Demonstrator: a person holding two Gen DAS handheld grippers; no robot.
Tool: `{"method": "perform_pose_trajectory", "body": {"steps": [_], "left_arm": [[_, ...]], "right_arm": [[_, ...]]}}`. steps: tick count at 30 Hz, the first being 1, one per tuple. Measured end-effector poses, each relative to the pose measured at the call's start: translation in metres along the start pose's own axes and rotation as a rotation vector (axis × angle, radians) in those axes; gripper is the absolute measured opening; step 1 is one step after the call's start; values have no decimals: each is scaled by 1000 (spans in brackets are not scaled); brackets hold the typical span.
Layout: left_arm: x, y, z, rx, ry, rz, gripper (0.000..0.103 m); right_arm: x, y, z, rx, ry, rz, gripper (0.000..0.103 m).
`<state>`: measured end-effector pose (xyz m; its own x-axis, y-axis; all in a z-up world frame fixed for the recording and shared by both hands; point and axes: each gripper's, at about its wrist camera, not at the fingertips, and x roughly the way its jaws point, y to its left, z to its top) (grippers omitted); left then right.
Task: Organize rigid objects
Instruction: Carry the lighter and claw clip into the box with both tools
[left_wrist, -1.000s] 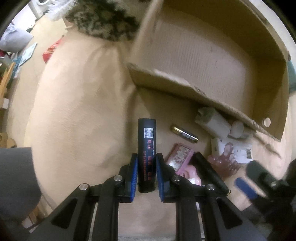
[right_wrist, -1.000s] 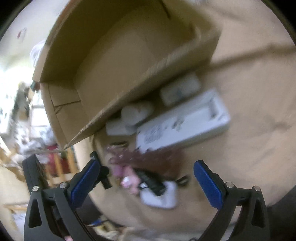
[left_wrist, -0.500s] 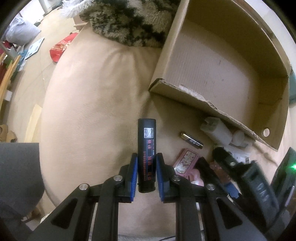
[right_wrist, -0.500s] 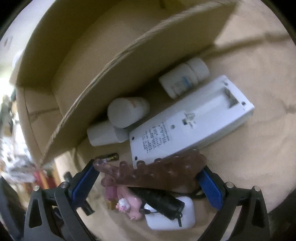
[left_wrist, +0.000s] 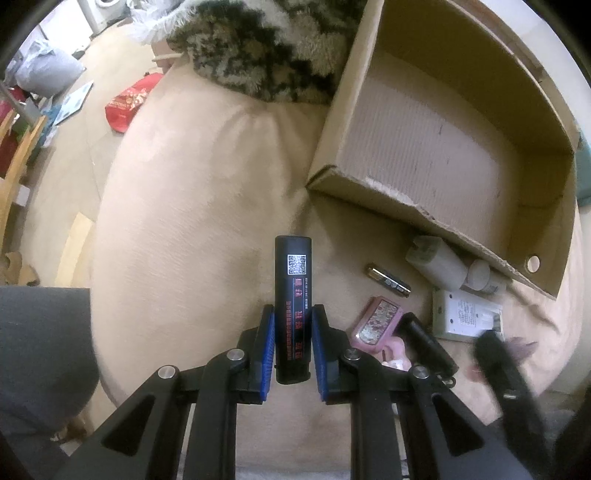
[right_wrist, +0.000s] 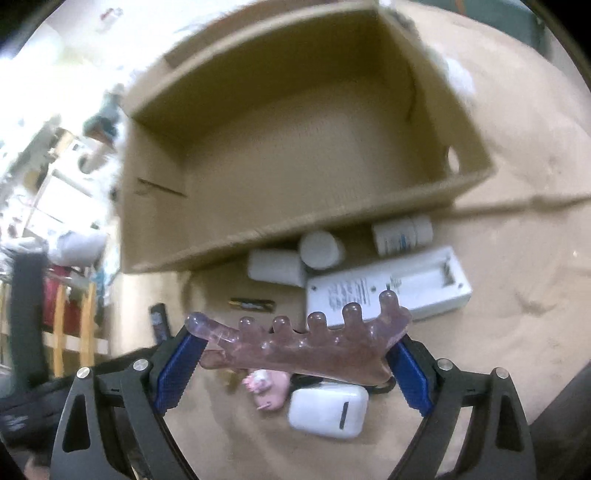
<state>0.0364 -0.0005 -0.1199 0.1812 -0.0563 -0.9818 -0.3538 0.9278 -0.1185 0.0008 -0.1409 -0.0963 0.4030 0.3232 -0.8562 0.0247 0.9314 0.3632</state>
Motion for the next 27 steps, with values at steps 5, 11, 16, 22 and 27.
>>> {"method": "perform_pose_trajectory", "body": {"steps": [5, 11, 16, 22, 27], "left_arm": [[-31, -6, -3, 43, -90, 14, 17], [-72, -21, 4, 94, -165, -18, 17], [-98, -50, 18, 196, -229, -27, 17], [-91, -81, 46, 293, -254, 24, 17], [-74, -97, 67, 314, -278, 17, 17]], "right_arm": [[-29, -11, 23, -11, -46, 55, 98], [-66, -31, 54, -47, -67, 116, 98], [-84, -36, 85, -103, -91, 142, 98], [-74, -38, 116, -138, -102, 141, 98], [-38, -45, 133, -170, -45, 130, 98]]}}
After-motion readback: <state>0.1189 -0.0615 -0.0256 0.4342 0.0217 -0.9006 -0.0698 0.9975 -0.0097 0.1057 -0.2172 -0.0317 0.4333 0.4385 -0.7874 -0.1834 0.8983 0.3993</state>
